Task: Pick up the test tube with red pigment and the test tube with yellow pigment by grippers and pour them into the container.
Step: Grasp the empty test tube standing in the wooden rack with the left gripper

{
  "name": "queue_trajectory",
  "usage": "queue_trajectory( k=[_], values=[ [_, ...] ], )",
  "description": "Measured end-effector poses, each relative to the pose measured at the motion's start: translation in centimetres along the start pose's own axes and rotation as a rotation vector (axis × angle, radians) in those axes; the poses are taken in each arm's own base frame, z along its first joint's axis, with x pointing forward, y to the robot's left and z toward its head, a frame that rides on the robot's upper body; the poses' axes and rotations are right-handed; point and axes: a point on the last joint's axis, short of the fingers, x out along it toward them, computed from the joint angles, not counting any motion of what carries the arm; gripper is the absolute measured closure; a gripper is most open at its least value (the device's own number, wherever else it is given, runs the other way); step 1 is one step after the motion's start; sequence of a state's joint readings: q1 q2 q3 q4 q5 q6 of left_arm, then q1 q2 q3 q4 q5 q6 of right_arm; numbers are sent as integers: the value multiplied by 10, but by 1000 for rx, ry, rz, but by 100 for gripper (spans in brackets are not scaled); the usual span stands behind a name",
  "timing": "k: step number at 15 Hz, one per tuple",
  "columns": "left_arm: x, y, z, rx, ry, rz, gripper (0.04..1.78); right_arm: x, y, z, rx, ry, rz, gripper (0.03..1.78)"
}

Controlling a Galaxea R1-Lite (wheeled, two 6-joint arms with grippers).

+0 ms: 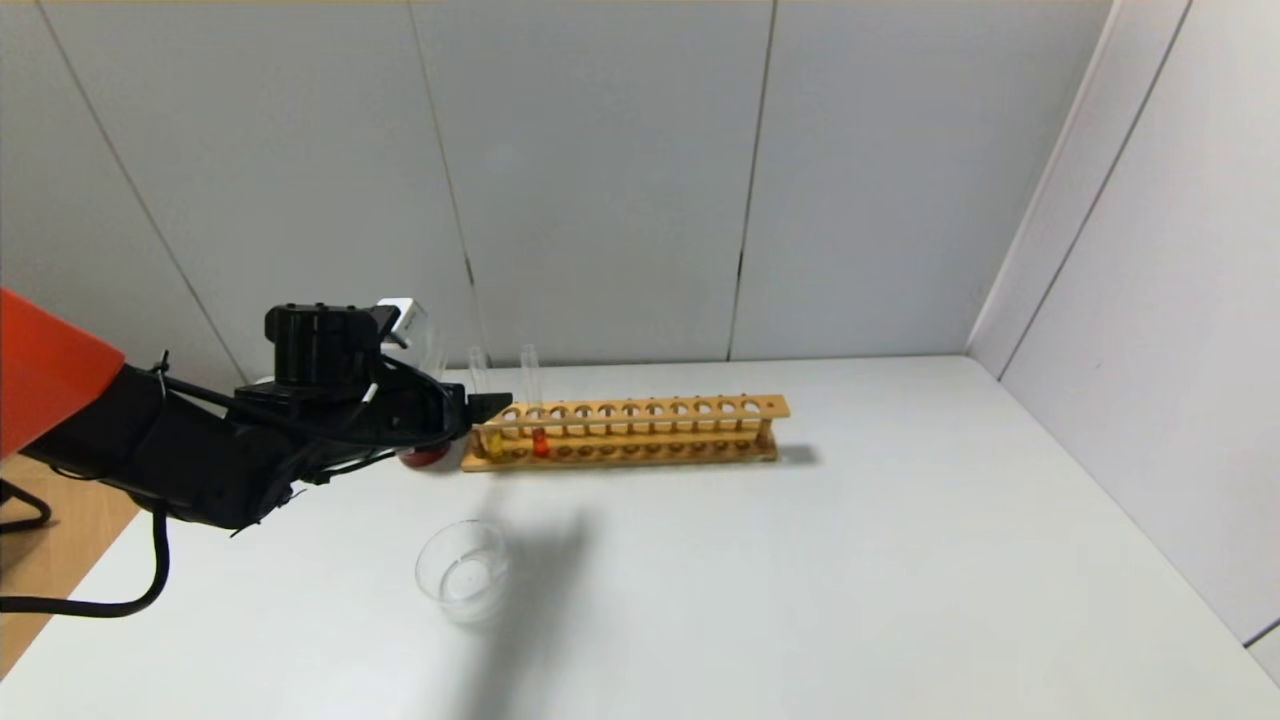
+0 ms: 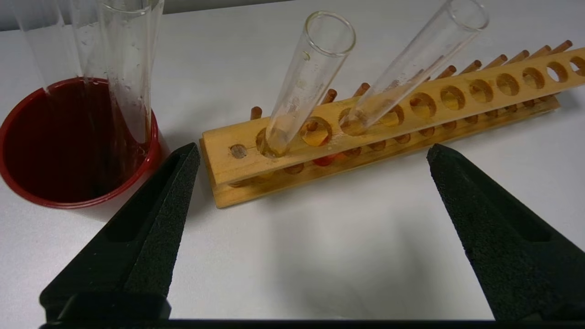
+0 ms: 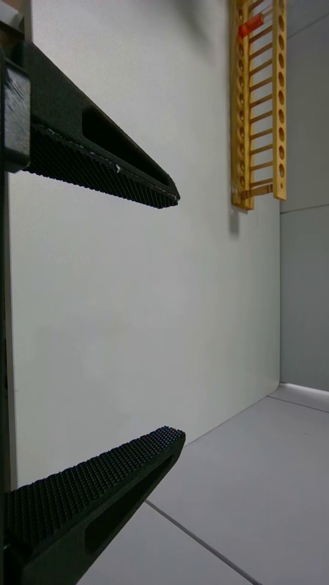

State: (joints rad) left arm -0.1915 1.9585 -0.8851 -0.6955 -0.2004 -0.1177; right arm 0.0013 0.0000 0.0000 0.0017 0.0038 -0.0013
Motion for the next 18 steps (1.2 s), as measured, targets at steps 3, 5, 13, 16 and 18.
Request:
queue_trajectory(
  k=[3, 5, 13, 16, 18],
  values=[
    [13, 4, -1, -2, 5, 4, 7, 0, 0, 0, 0, 0, 0, 6],
    [21, 7, -3, -1, 5, 22, 7, 0, 0, 0, 0, 0, 0, 6],
    [42, 15, -4, 6, 3, 73, 7, 0, 0, 0, 0, 0, 1, 6],
    [44, 15, -6, 27, 11, 72, 7, 0, 0, 0, 0, 0, 0, 6],
    [44, 15, -6, 31, 8, 72, 7, 0, 0, 0, 0, 0, 0, 6]
  ],
)
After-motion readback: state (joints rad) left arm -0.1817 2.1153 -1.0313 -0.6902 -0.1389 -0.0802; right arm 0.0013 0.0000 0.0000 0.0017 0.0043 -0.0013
